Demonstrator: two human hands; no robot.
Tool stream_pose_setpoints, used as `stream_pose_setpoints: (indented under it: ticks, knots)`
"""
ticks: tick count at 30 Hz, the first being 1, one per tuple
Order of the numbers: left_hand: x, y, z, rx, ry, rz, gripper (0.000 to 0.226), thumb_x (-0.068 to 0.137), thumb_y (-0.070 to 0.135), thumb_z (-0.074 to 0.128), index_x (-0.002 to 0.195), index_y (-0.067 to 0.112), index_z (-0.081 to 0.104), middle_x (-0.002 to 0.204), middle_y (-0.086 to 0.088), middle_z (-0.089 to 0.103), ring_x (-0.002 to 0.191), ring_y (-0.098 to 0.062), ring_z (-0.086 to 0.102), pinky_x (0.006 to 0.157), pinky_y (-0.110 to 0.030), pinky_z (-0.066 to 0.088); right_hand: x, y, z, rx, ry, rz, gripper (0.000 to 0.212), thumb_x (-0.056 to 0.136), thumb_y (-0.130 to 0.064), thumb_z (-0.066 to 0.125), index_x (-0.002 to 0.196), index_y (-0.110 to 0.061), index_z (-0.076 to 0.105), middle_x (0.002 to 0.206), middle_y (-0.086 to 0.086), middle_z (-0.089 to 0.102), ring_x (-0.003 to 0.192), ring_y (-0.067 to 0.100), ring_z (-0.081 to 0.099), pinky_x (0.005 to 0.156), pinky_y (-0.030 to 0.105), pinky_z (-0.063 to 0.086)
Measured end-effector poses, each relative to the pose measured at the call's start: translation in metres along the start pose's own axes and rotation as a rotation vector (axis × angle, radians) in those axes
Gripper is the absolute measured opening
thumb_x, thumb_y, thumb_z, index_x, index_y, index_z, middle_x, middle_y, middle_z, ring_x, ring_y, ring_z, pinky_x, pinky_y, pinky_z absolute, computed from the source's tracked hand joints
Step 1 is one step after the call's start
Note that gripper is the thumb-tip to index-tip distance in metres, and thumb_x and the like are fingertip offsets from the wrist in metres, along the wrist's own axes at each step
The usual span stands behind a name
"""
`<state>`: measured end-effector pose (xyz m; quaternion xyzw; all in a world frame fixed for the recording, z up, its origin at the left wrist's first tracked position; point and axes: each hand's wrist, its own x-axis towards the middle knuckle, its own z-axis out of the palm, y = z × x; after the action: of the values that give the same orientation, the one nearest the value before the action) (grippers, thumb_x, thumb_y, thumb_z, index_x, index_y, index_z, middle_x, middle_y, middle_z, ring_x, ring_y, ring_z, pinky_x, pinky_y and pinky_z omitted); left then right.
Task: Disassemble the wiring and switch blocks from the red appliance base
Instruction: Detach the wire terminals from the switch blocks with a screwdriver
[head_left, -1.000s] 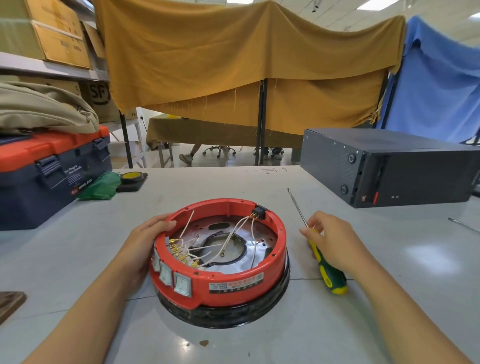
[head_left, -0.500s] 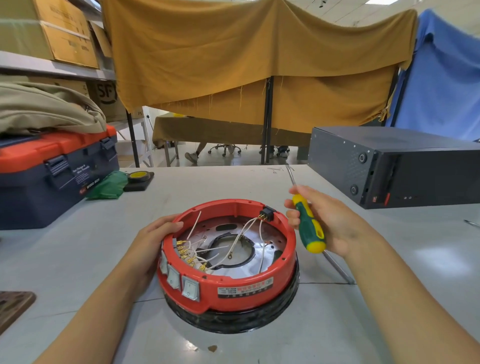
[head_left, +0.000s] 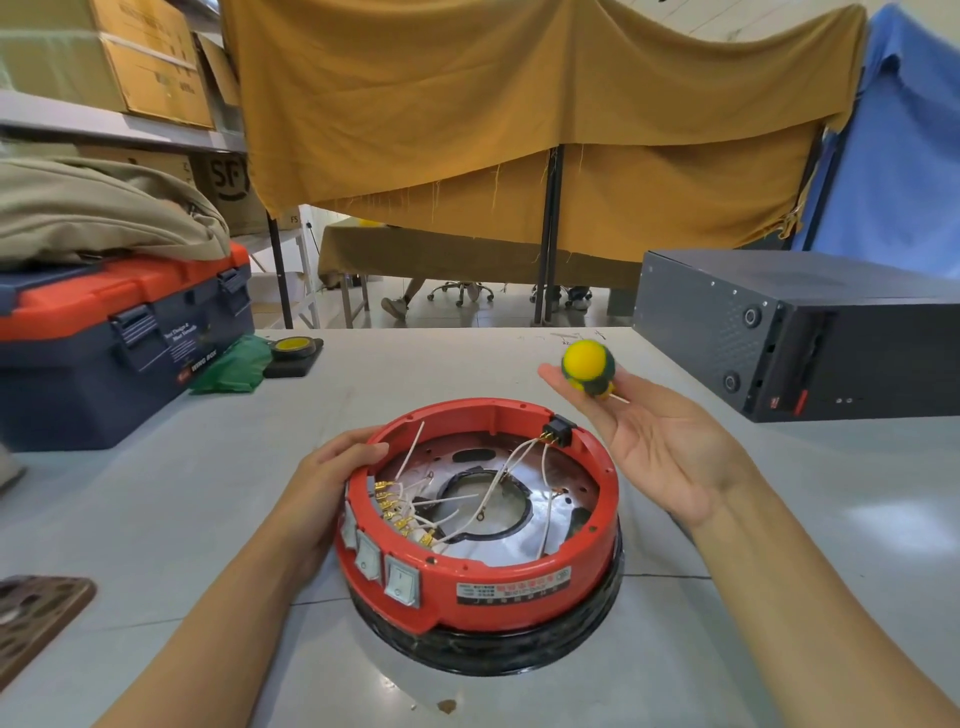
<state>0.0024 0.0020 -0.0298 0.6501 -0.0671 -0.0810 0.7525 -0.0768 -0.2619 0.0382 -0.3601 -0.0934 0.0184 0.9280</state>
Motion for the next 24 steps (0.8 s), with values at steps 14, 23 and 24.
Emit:
stream_pose_setpoints:
  ticks: [14, 23, 24]
  knots:
    - [0.0, 0.002, 0.0, -0.001, 0.012, -0.015, 0.021, 0.082, 0.016, 0.061, 0.1, 0.022, 0.07, 0.096, -0.015, 0.072, 0.082, -0.035, 0.07, 0.067, -0.037, 0.057, 0.008, 0.0, 0.0, -0.262, 0.17, -0.119, 0.043, 0.079, -0.023, 0.061, 0.115, 0.0, 0.053, 0.101, 0.017, 0.073, 0.094, 0.024, 0.072, 0.061, 0.023, 0.057]
    - [-0.003, 0.007, 0.001, -0.001, 0.026, -0.016, 0.024, 0.083, 0.009, 0.058, 0.103, 0.015, 0.069, 0.098, -0.02, 0.071, 0.082, -0.034, 0.067, 0.077, -0.041, 0.055, 0.018, -0.016, -0.007, -0.626, 0.481, -0.308, 0.04, 0.099, -0.031, 0.047, 0.072, -0.006, 0.064, 0.047, -0.003, 0.048, 0.039, 0.007, 0.036, 0.036, 0.016, 0.028]
    - [-0.003, 0.008, 0.002, 0.005, 0.018, -0.02, 0.025, 0.083, 0.008, 0.058, 0.104, 0.014, 0.069, 0.099, -0.022, 0.07, 0.083, -0.035, 0.067, 0.079, -0.042, 0.054, 0.019, -0.018, -0.007, -0.666, 0.498, -0.331, 0.041, 0.098, -0.029, 0.047, 0.069, -0.006, 0.064, 0.046, -0.004, 0.046, 0.039, 0.007, 0.034, 0.036, 0.016, 0.026]
